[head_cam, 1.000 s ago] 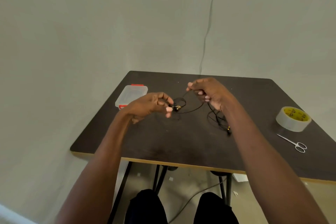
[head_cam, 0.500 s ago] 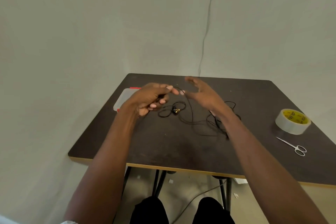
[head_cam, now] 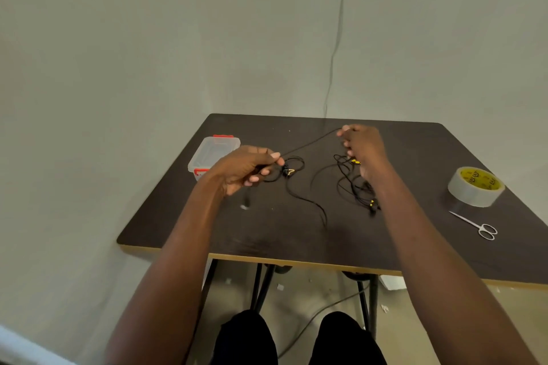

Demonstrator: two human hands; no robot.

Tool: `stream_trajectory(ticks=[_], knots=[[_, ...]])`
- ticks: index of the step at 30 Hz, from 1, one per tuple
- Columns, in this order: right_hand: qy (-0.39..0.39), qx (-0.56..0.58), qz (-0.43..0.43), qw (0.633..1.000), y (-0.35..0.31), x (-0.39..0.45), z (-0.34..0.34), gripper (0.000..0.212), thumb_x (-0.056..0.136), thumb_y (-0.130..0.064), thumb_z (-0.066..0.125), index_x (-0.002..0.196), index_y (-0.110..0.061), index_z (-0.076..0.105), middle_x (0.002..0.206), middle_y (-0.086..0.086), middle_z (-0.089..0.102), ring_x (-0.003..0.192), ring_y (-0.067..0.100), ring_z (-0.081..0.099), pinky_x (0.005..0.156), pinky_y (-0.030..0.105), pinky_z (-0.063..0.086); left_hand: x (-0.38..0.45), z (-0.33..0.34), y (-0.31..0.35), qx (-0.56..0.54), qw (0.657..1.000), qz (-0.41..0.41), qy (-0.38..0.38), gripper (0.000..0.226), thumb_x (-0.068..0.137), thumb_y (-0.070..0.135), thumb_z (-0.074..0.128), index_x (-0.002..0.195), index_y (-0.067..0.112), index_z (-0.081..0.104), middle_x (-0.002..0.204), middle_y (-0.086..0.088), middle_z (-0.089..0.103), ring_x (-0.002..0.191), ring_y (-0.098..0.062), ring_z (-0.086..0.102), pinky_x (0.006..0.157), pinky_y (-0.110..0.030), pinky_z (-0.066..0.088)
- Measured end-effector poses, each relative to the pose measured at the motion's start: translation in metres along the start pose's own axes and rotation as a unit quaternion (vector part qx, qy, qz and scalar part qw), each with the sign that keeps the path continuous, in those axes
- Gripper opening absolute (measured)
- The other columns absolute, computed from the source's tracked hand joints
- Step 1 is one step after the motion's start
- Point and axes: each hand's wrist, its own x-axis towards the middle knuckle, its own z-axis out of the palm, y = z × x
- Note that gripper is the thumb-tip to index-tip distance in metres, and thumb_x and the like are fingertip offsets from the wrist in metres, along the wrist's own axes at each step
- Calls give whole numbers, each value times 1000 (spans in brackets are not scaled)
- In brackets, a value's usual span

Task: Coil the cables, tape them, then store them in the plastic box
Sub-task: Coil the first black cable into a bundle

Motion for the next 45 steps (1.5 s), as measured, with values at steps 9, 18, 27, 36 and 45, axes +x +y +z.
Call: stream_trajectory(ticks=[9,18,27,36,45], knots=[[-83,-302,-135,940,8,-23,17,45,89,-4,57,134,-12,56,137,4,56,130,20,47,107,30,36,-5,16,-11,-105,994,17,38,19,101,15,47,108,5,61,60,2,39,41,-5,25,39,-20,15],[-270,-39,-132,953,3,-62,42,21,97,-10,58,100,9,64,78,9,66,71,13,60,72,19,48,-2,30,-7,-210,973,55,77,20,100,9,43,97,4,62,66,-2,50,55,-11,45,53,-25,36],[-176,-9,-107,979,16,-60,48,19,99,-17,55,88,-10,68,54,-6,48,47,10,39,45,24,33,-9,30,-13,-205,978,-31,-32,20,98,10,47,96,1,65,62,-1,41,49,-8,34,46,-21,27],[-232,-8,-50,971,32,-82,59,36,101,-32,50,68,-27,62,58,-1,47,42,8,35,38,18,25,10,50,-4,-433,896,97,-21,22,100,13,42,93,4,60,56,2,40,44,-8,35,45,-22,29],[-361,-83,-26,929,31,-84,40,26,99,-31,54,90,-10,66,58,-3,45,45,10,34,44,23,26,26,40,-14,-258,921,195,216,22,102,7,39,102,12,61,69,3,48,63,-7,44,60,-18,37]])
